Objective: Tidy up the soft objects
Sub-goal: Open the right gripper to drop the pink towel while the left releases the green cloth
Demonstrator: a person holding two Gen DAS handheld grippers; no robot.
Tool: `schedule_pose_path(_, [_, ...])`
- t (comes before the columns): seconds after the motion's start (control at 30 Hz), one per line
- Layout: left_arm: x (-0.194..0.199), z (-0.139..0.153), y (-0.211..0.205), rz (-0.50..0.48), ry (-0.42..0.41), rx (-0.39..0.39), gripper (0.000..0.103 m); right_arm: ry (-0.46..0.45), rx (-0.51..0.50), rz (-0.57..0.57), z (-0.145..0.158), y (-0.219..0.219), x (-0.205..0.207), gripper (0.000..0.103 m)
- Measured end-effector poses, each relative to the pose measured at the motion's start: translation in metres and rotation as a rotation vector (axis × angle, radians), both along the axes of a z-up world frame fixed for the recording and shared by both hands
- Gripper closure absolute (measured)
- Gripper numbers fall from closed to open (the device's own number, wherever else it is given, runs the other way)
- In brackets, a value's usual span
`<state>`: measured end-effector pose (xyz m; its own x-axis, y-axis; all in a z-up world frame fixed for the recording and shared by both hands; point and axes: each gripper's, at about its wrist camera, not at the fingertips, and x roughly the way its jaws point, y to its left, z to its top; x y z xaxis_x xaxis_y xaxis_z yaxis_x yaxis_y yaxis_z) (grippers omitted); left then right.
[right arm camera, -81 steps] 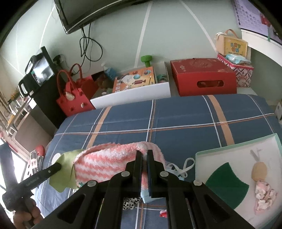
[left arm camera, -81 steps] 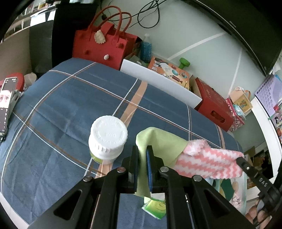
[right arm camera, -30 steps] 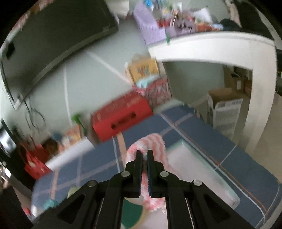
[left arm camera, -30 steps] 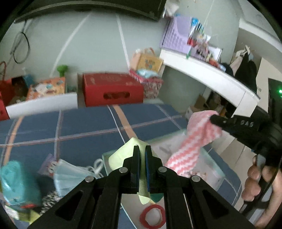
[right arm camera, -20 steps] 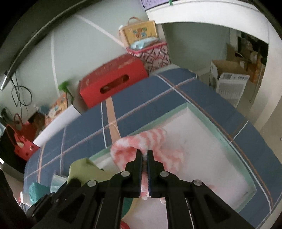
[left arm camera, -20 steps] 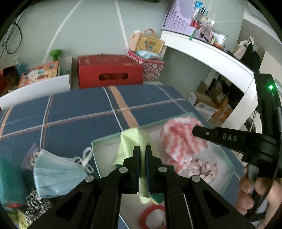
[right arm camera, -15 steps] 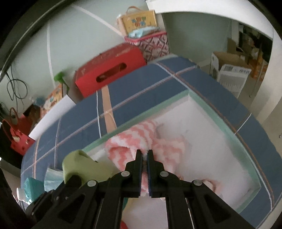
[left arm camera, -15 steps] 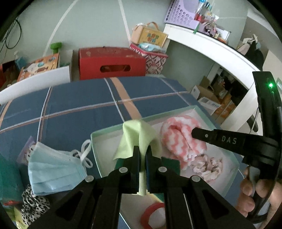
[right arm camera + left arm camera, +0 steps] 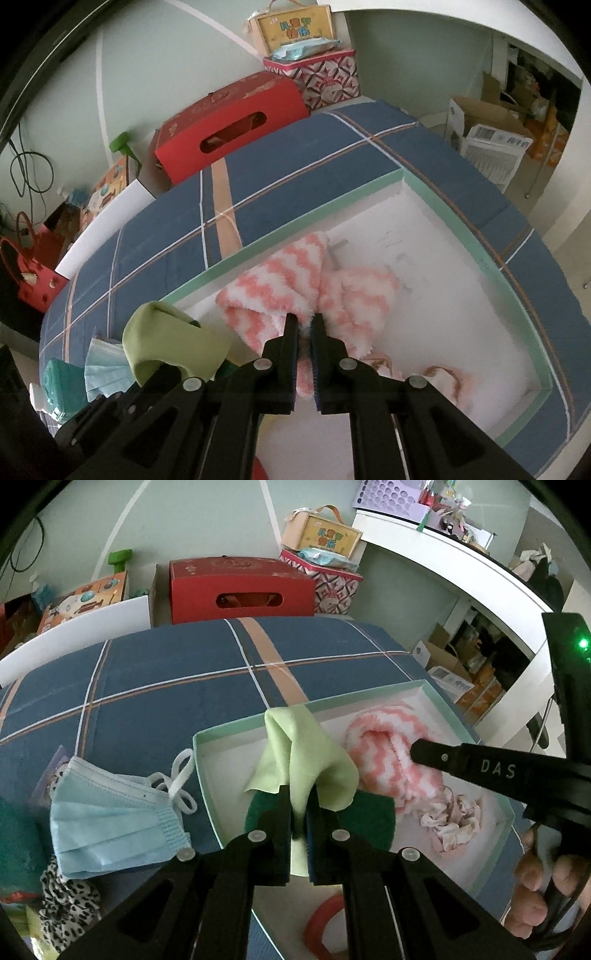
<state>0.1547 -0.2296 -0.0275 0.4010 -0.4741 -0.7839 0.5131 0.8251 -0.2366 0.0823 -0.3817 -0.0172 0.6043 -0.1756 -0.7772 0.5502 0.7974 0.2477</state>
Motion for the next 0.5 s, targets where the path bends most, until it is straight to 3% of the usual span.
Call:
schedule_pose_path(0.07, [-0.001, 0.004, 0.0, -0.003, 0.003, 0.01, 0.092, 0.003, -0.01, -0.003, 0.004, 0.001, -0.002, 0.094])
schedule_pose_path(0.13, [-0.002, 0.008, 0.002, -0.004, 0.011, 0.015, 0.073, 0.011, -0.02, -0.006, 0.008, 0.002, -0.004, 0.094])
schedule_pose_path(0.17, [-0.003, 0.01, 0.004, 0.002, 0.014, 0.02, 0.059, 0.018, -0.027, -0.011, 0.011, 0.003, -0.006, 0.093])
schedule_pose_path(0.3, [-0.008, 0.022, 0.012, 0.016, 0.009, 0.028, 0.054, 0.033, -0.057, -0.017, 0.02, 0.006, -0.012, 0.087])
schedule_pose_path(0.43, [-0.014, 0.031, 0.022, 0.033, 0.025, 0.03, 0.044, 0.055, -0.077, -0.022, 0.025, 0.008, -0.016, 0.06])
schedule_pose_path(0.5, [-0.016, 0.034, 0.027, 0.05, 0.034, 0.039, 0.041, 0.061, -0.082, -0.016, 0.026, 0.009, -0.016, 0.06])
